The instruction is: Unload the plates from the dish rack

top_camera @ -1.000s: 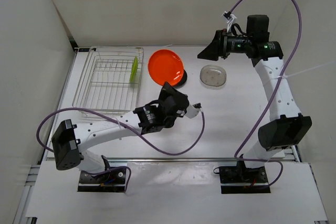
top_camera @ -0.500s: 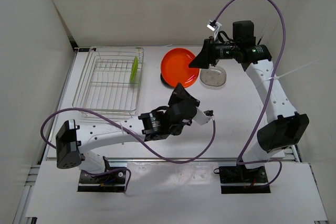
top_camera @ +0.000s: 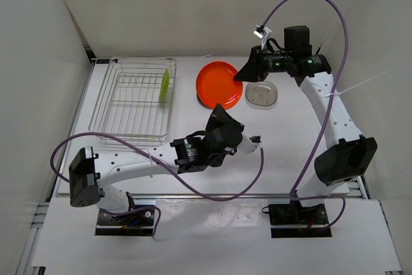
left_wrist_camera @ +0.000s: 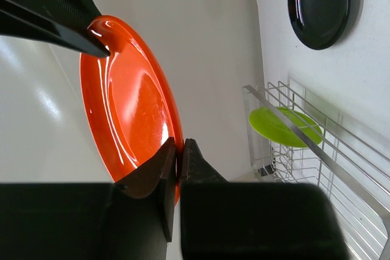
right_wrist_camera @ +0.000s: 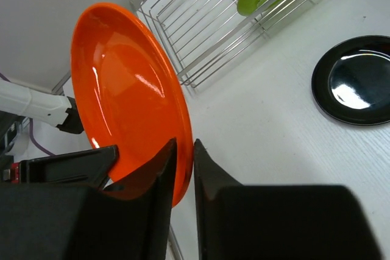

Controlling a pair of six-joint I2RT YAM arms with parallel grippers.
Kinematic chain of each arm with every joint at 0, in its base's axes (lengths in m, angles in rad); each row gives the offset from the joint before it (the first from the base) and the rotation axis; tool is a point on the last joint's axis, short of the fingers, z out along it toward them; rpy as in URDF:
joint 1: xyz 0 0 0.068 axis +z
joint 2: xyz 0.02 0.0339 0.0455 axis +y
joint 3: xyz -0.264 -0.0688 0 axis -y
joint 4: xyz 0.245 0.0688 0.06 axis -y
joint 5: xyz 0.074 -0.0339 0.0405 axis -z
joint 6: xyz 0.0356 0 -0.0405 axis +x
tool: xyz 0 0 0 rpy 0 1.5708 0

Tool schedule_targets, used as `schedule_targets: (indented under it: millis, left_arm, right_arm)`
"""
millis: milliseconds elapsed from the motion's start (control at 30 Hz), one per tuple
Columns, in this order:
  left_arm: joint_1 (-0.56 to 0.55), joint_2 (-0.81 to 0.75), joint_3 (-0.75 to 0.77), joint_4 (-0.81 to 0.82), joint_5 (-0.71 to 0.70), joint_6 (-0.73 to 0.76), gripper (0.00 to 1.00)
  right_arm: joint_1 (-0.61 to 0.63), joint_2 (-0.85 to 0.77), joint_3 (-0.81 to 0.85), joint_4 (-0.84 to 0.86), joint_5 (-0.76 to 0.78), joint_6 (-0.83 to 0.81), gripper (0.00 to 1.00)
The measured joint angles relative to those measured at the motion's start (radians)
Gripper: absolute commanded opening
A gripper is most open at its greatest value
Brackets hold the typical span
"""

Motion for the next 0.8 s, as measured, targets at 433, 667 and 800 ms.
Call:
schedule_targets:
  millis: [433, 667, 800]
  left_arm:
    - [0.024, 0.025, 0.032, -0.084, 0.005, -0.073, 0.85]
    - [0.066, 0.045, 0.137, -0.367, 0.042, -0.235, 1.0]
    - [0.12, 0.034, 0.122, -0.502, 0.076, -0.303, 1.0]
  right_arm:
    - [-0.002, 0.018, 0.002, -0.003, 0.043, 0.031, 0.0]
    - [-0.005, 0.107, 0.035, 0.042, 0.237, 0.107, 0.0]
    - [-0.026, 0.246, 0.121, 0.068, 0.364, 0.145, 0.0]
